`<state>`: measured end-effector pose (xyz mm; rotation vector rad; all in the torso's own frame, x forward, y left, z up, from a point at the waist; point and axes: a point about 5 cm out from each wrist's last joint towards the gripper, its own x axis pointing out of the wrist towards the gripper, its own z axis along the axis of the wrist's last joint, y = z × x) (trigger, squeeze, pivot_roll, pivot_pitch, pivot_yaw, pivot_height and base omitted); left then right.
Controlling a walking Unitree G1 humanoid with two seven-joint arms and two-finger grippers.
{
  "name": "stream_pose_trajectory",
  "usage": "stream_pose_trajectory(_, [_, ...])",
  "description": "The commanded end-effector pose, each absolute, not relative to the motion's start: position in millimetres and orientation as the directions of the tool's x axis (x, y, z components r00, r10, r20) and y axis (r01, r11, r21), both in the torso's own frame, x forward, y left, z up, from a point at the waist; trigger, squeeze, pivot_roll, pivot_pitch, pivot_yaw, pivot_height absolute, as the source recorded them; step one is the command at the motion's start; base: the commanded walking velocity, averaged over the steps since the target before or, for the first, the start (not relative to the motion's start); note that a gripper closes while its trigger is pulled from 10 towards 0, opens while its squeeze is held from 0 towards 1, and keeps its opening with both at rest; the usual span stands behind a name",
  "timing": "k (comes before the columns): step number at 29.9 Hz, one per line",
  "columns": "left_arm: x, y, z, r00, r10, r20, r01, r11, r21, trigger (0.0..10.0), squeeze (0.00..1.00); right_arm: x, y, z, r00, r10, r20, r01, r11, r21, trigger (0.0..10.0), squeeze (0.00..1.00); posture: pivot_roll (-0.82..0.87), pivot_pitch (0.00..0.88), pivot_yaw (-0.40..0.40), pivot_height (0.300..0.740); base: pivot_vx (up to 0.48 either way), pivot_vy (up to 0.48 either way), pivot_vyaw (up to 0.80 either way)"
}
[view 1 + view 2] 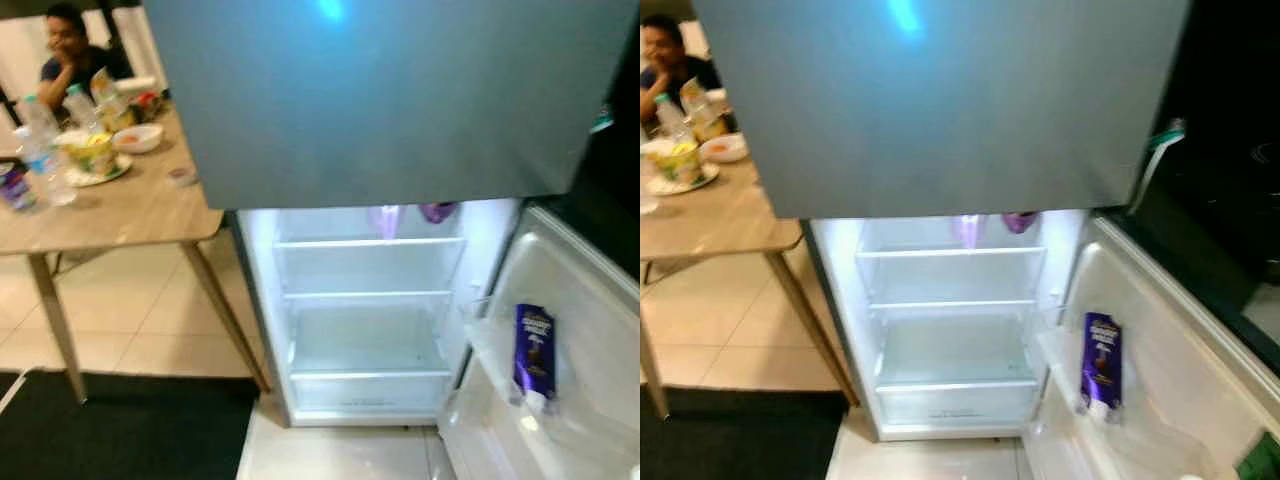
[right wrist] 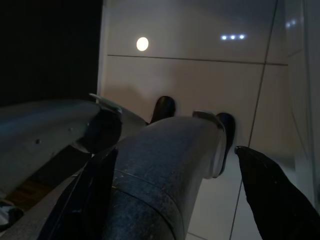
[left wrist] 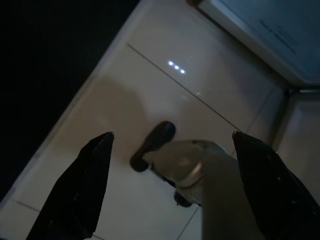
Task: Restocking fridge
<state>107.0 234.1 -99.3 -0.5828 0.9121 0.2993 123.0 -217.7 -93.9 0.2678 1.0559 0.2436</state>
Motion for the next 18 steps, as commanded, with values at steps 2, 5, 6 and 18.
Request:
stream_pose_trajectory(2, [113.3,237.3,-96.9,0.592,0.012,-0.806,-0.468,0.819,-0.332,10.0,0.0,112.5,-218.0,-97.2,0.436,0.329,-0.838,-0.06,0.939,0.337,10.0,0.0,-0.11,0.041,0.031,0.74,0.0,0.0,0.78])
stream_pose_trajectory(5, [114.8,237.4,-96.5,0.594,0.013,-0.804,-0.466,0.821,-0.33,10.0,0.0,112.1,-218.0,-97.2,0.434,0.332,-0.837,-0.063,0.939,0.339,10.0,0.0,-0.11,0.041,0.031,0.74,0.0,0.0,0.78])
stream_pose_trajectory(6, [116.3,237.6,-96.0,0.601,0.019,-0.799,-0.473,0.815,-0.336,10.0,0.0,112.2,-218.2,-97.0,0.434,0.337,-0.835,-0.067,0.937,0.343,10.0,0.0,-0.11,0.036,0.031,0.74,0.0,0.0,0.78])
stream_pose_trajectory(18, [117.5,236.2,-95.9,0.605,0.016,-0.796,-0.466,0.818,-0.337,10.0,0.0,116.3,-221.3,-96.0,0.442,0.305,-0.844,-0.072,0.95,0.305,10.0,0.0,-0.11,0.031,0.026,0.74,0.0,0.0,0.58])
